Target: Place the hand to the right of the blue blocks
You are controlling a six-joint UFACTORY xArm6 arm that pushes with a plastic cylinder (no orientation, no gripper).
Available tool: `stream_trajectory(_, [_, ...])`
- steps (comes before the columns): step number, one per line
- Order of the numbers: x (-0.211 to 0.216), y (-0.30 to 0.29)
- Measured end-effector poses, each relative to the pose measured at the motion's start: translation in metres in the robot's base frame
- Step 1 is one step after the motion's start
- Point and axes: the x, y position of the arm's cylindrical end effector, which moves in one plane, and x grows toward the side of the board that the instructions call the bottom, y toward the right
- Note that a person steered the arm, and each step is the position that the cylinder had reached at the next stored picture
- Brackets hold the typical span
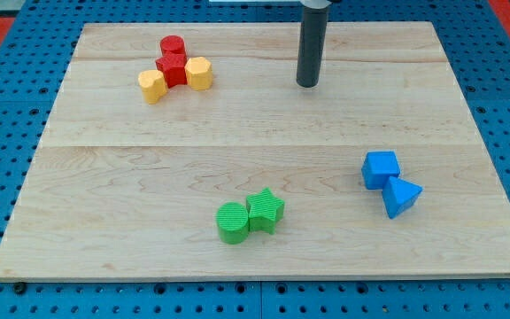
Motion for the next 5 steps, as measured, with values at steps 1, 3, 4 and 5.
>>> stream_trajectory(1, [0.000,0.006])
stream_trajectory(3, [0.037,0.074])
stream_trajectory(4, [0.065,0.122])
stream_trajectory(5, [0.065,0.123])
